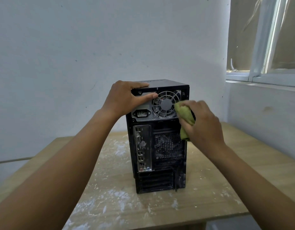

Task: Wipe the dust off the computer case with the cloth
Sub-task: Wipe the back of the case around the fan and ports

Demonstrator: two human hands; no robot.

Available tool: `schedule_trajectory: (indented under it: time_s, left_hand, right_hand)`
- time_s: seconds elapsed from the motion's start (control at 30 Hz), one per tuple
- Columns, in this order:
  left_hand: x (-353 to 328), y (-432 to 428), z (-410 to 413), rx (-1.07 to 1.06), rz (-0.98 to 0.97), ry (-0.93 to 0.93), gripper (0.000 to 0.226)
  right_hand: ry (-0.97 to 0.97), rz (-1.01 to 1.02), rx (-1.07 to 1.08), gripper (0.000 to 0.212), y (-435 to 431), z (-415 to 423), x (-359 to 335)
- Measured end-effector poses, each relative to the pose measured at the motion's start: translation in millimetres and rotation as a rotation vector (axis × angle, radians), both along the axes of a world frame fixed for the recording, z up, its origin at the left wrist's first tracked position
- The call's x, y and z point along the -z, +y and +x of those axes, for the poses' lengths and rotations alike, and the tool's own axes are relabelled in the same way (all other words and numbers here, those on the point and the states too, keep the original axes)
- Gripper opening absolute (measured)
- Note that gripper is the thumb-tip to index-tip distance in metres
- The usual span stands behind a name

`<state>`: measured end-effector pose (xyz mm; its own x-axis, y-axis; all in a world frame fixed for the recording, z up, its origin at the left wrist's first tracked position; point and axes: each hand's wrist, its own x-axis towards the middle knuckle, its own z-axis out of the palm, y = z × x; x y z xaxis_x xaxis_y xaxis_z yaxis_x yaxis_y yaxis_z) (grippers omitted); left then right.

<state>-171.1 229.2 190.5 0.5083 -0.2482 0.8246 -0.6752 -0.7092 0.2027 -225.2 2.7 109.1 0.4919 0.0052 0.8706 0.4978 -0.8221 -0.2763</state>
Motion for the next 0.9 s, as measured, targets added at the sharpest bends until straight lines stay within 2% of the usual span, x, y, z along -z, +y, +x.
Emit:
schedule_trajectory:
  time_s: [0.23,0.53,0.73,0.9]
  left_hand:
    - [2.6,-0.8,-2.4,-0.02,-0.006,-0.021,0.055]
    - [4.2,-2.0,-3.6,-0.037,-0.031,-0.036,0.052]
    - [4.2,-2.6,-3.5,-0.032,-0.049,-0.034,0.053]
    - [4.2,-2.6,-3.0,-0.037,-0.051,-0.029,0.053]
  right_hand:
    - [0.06,-0.001,0.009,0.045,-0.5,-3.3,61.6]
    - [-0.005,0.188,0.012,0.03,2.3,-4.2,32.4]
    - [0.02,0.173,0.051,0.031,14.8,-3.1,45.9]
    - [0.054,0.063,0.076,0.035,21.5,-6.3,67.0]
